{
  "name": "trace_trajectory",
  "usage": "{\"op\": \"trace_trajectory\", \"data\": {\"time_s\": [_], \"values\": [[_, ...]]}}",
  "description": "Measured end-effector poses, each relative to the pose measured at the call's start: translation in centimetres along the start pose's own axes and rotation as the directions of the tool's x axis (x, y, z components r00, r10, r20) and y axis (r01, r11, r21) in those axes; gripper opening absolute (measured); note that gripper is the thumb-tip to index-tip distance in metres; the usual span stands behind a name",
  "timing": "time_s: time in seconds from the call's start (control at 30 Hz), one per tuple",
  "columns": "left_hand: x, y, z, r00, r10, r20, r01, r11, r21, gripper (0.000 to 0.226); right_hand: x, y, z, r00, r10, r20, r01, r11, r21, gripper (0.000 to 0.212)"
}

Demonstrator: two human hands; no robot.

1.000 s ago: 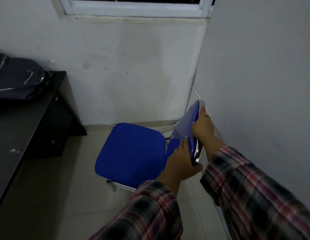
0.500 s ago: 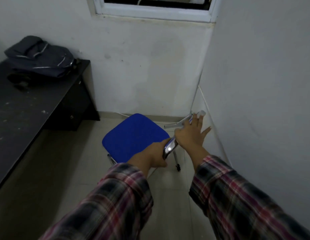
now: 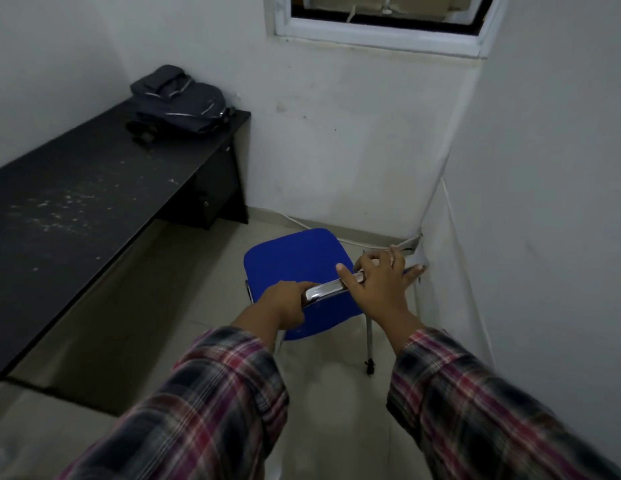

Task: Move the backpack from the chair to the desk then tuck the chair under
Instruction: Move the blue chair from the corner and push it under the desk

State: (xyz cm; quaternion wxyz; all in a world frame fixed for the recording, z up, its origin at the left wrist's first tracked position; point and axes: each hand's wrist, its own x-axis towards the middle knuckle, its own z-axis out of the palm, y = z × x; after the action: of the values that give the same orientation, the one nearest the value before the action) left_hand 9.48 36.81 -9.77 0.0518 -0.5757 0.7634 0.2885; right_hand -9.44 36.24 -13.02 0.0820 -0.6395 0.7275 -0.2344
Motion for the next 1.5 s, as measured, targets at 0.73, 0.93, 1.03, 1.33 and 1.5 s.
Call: {"op": "trace_trajectory", "data": {"time_s": [0.73,0.93,1.03,1.33,1.5], "values": [[-11.9,-2.9,1.8,0.962,-0.18,-0.205,0.211,0.968,0.139,0.067,-6.0,-8.5,1.3,0.952,-0.205,0.228,0.214,0.977,-0.015,0.059],[-8.7,-2.7,3.6,0.932,0.043,-0.36,-0.078,0.994,-0.082,0.063,-4.2,-8.3,3.2,0.989,-0.127,0.076,0.114,0.982,0.153,0.062],[-6.4,-2.5,3.2,0.91,0.048,-0.412,-0.101,0.989,-0.107,0.064,-1.0,-7.4,3.5,0.976,-0.172,0.135,0.158,0.981,0.114,0.058],[2.6,-3.6,0.1,0.859,-0.113,-0.5,0.048,0.989,-0.141,0.07,10.2,-8.2,5.8,0.919,-0.297,0.259,0.281,0.955,0.099,0.053],[5.8,-4.8,-2.8,0.83,-0.23,-0.509,0.186,0.973,-0.137,0.065,16.9,-7.7,6.1,0.767,-0.547,0.335,0.558,0.827,0.074,0.064]]}}
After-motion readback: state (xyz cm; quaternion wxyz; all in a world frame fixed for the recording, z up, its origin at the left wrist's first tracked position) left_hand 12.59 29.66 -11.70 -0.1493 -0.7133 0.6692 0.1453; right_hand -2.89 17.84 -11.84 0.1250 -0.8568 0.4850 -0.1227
